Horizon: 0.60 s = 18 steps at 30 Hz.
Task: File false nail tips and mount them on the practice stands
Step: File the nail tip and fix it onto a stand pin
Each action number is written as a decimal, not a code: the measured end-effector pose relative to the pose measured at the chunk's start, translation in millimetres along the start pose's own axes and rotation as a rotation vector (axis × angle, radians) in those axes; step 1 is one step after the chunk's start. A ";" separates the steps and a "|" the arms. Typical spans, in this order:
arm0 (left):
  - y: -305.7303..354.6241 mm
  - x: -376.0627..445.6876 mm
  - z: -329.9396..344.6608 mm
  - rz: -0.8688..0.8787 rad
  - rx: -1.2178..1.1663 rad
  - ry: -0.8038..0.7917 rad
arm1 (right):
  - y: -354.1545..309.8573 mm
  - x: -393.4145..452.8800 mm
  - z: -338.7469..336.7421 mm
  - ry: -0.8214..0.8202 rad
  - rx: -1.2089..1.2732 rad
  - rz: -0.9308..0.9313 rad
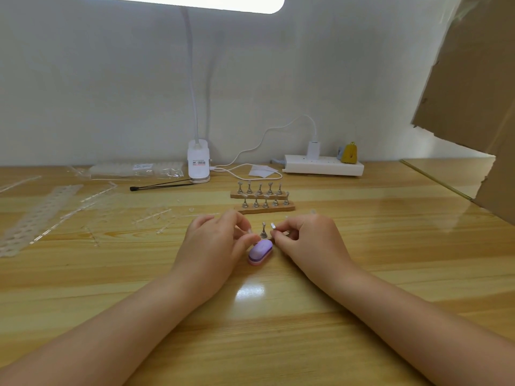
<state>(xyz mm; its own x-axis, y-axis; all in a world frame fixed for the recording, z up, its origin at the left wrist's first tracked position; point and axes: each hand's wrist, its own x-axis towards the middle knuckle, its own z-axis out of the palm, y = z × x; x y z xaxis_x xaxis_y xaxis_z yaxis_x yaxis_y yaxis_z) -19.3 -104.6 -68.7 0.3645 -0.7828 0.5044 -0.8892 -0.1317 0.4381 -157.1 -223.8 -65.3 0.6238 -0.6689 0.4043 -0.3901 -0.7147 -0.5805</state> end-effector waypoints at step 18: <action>22.0 -3.5 -11.5 0.123 -0.324 0.243 | -10.7 -12.7 -3.6 0.007 0.462 -0.178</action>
<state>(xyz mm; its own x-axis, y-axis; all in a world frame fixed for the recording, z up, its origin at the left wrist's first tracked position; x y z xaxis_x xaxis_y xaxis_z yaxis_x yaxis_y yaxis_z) -36.9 -97.7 -52.3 0.3505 -0.6094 0.7112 -0.8115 0.1815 0.5555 -163.2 -208.5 -61.6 0.6485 -0.5469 0.5295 0.0640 -0.6539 -0.7539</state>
